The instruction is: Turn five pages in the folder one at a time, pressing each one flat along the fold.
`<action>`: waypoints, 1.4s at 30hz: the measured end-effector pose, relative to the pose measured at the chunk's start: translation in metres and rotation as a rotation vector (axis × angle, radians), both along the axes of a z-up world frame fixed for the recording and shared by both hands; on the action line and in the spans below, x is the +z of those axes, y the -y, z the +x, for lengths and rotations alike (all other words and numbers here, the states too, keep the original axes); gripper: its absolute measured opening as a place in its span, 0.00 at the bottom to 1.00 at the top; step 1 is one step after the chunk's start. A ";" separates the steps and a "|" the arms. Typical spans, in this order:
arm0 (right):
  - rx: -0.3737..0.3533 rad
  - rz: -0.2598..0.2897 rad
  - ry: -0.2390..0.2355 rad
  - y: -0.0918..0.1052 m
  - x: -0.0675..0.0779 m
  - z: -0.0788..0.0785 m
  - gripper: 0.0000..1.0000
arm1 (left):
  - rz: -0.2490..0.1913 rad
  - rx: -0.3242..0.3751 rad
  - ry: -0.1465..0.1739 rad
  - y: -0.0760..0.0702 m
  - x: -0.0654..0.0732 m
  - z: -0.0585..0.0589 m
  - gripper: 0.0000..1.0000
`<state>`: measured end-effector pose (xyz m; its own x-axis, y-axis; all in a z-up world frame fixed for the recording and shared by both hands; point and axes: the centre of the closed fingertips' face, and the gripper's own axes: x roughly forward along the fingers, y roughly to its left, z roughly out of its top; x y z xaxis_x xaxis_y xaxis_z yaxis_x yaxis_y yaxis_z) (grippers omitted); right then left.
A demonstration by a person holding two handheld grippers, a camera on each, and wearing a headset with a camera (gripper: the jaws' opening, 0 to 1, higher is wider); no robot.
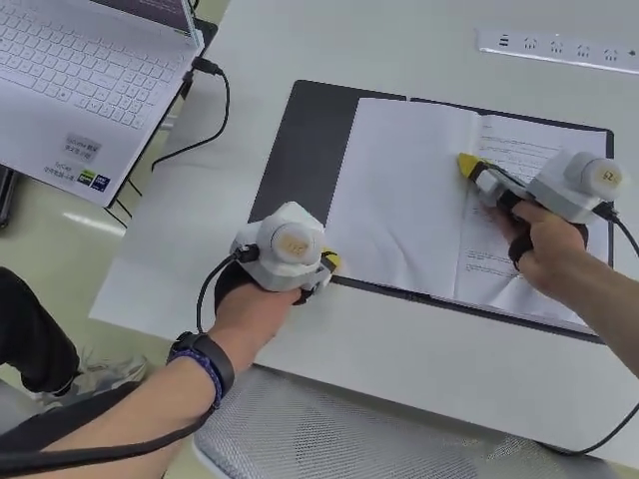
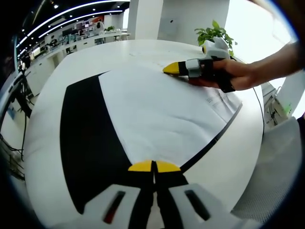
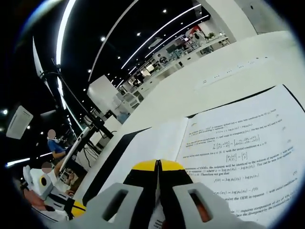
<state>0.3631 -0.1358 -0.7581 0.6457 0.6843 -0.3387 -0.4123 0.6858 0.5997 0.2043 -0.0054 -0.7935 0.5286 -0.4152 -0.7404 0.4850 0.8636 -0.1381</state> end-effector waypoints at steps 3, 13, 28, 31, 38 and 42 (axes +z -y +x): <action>0.015 -0.007 0.000 0.001 -0.001 -0.008 0.00 | 0.000 -0.002 0.002 0.000 0.000 0.000 0.00; 0.013 0.005 -0.005 0.004 -0.002 -0.036 0.00 | -0.005 -0.003 0.010 0.000 0.001 0.000 0.00; 0.041 0.005 -0.023 0.003 -0.005 -0.088 0.00 | 0.016 -0.027 0.015 0.001 0.001 -0.001 0.00; 0.064 -0.015 -0.019 0.003 -0.006 -0.101 0.00 | 0.018 -0.027 0.016 0.001 0.001 -0.001 0.00; 0.072 -0.006 -0.032 0.004 -0.008 -0.122 0.00 | 0.024 -0.028 0.019 0.001 0.002 -0.001 0.00; 0.081 -0.002 -0.039 0.007 -0.011 -0.127 0.00 | 0.023 -0.028 0.021 0.001 0.001 -0.001 0.00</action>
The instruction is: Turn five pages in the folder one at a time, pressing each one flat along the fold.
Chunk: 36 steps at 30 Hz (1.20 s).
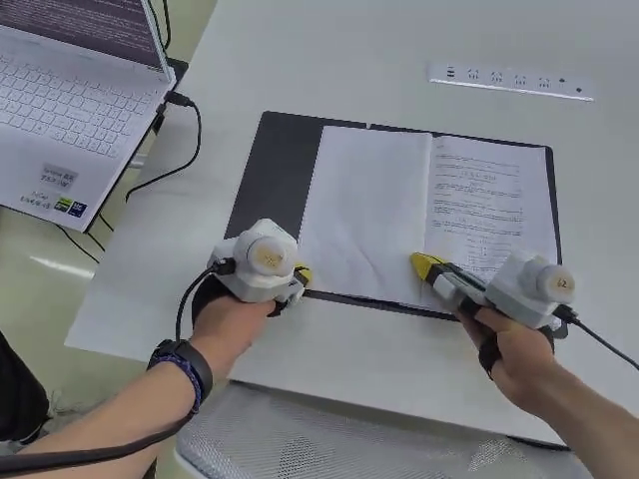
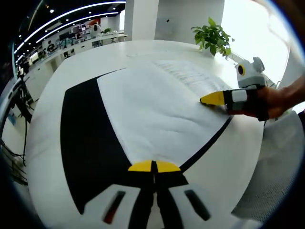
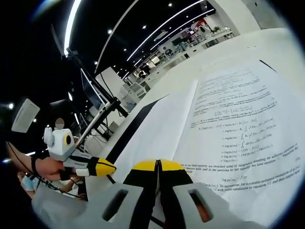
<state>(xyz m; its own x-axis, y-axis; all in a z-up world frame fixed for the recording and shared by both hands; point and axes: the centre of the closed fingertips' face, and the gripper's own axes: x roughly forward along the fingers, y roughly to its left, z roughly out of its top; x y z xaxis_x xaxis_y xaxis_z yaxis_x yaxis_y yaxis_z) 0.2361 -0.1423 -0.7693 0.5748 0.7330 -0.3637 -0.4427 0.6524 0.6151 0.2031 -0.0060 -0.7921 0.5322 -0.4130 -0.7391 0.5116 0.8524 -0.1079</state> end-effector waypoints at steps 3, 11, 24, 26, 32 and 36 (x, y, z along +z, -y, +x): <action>0.014 -0.002 -0.003 0.001 -0.004 -0.006 0.00 | 0.003 -0.003 0.001 0.000 0.000 0.000 0.00; 0.038 -0.001 -0.020 0.002 -0.008 -0.026 0.00 | 0.001 -0.001 0.004 0.000 0.000 0.000 0.00; 0.095 -0.013 -0.050 0.002 -0.011 -0.041 0.00 | 0.004 -0.005 0.010 0.000 0.000 0.000 0.00; 0.097 -0.015 -0.051 0.002 -0.011 -0.042 0.00 | 0.002 -0.002 0.009 0.000 0.000 0.000 0.00; 0.090 -0.018 -0.063 0.002 -0.012 -0.043 0.00 | 0.001 0.000 0.005 0.000 0.000 0.000 0.00; 0.096 -0.022 -0.070 0.002 -0.012 -0.043 0.00 | 0.000 0.002 0.002 0.000 0.000 0.000 0.00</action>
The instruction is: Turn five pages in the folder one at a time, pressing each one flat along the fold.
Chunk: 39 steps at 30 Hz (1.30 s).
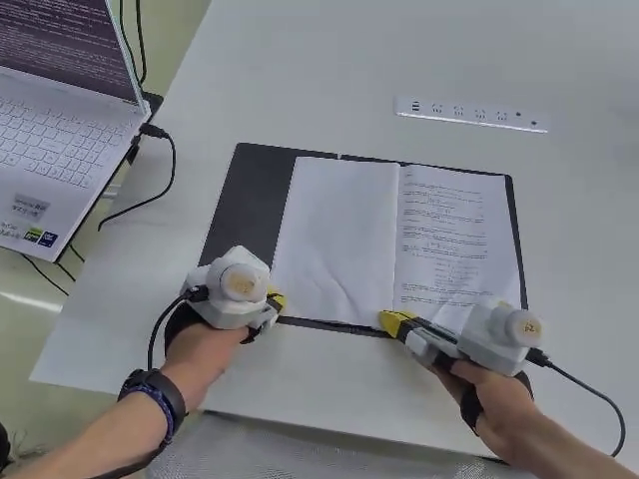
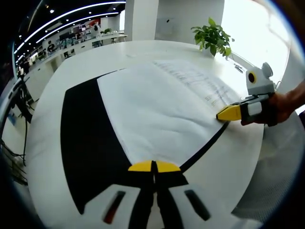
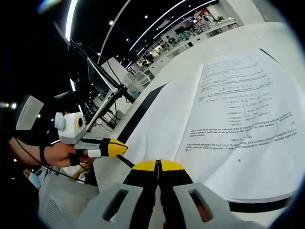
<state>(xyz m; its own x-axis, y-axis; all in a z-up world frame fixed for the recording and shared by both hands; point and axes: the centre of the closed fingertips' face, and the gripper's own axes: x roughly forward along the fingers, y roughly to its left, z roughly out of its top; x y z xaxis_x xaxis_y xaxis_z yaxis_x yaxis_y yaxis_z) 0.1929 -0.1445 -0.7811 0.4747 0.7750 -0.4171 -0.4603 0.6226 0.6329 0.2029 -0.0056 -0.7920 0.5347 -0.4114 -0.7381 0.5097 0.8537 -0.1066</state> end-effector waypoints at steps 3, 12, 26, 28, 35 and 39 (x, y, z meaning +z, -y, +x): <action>-0.002 0.002 -0.009 0.000 0.000 0.000 0.00 | 0.002 -0.003 -0.008 0.001 0.000 0.000 0.00; 0.012 0.004 -0.031 0.007 0.010 -0.003 0.04 | -0.045 -0.005 -0.049 0.011 0.009 -0.005 0.07; 0.029 0.025 0.015 0.026 0.033 -0.015 0.17 | -0.079 0.005 -0.020 0.020 0.035 -0.019 0.22; 0.029 0.020 0.019 0.028 0.035 -0.016 0.18 | -0.081 0.014 -0.015 0.018 0.039 -0.020 0.23; 0.034 -0.014 0.071 0.041 0.047 -0.014 0.28 | -0.092 0.038 0.011 0.012 0.055 -0.019 0.28; 0.033 -0.042 0.108 0.053 0.056 -0.009 0.33 | -0.092 0.046 0.032 0.007 0.066 -0.019 0.30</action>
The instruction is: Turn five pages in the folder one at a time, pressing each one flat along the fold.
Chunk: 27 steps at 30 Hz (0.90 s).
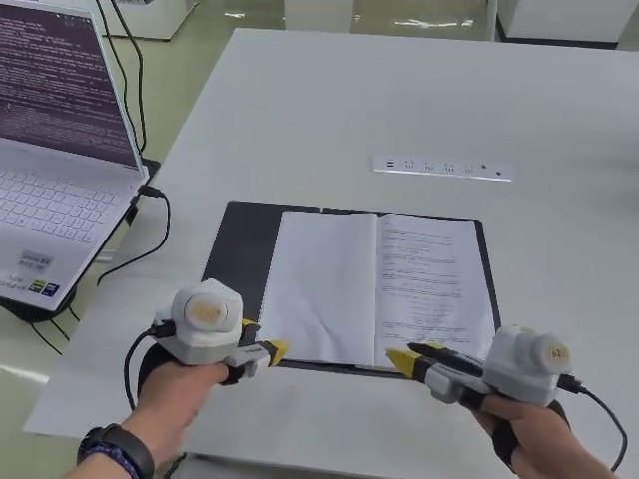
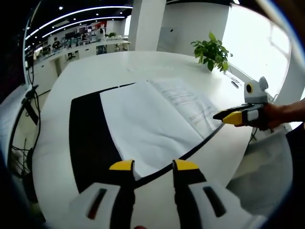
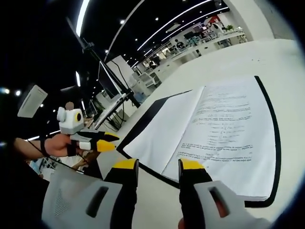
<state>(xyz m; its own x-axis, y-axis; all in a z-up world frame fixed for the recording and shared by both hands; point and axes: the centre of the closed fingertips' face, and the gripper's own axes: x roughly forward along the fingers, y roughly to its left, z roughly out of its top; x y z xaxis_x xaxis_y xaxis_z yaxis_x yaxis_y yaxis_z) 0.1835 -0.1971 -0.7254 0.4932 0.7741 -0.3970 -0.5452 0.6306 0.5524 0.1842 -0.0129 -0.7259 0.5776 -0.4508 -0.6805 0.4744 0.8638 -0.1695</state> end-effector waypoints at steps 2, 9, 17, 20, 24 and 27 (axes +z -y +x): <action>0.001 -0.015 0.030 0.007 0.007 0.002 0.34 | -0.007 0.001 0.009 0.000 0.006 0.000 0.30; -0.041 -0.028 0.072 0.033 0.021 0.013 0.38 | -0.001 -0.031 0.040 0.001 0.022 0.004 0.35; -0.063 -0.063 0.096 0.056 0.026 0.010 0.41 | 0.023 -0.019 0.072 -0.012 0.036 0.007 0.41; -0.069 -0.086 0.105 0.064 0.027 0.007 0.43 | 0.019 -0.011 0.084 -0.015 0.042 0.006 0.43; -0.082 -0.101 0.107 0.075 0.026 0.003 0.47 | 0.031 -0.004 0.092 -0.022 0.047 0.002 0.45; -0.085 -0.111 0.115 0.079 0.028 0.000 0.48 | 0.028 0.002 0.098 -0.026 0.050 -0.002 0.47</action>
<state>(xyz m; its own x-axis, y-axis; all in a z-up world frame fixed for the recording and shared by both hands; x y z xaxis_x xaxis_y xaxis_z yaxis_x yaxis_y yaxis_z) 0.1837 -0.2763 -0.6975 0.6025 0.6821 -0.4145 -0.5427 0.7309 0.4138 0.1821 0.0130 -0.6755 0.6427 -0.4313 -0.6332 0.4862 0.8683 -0.0980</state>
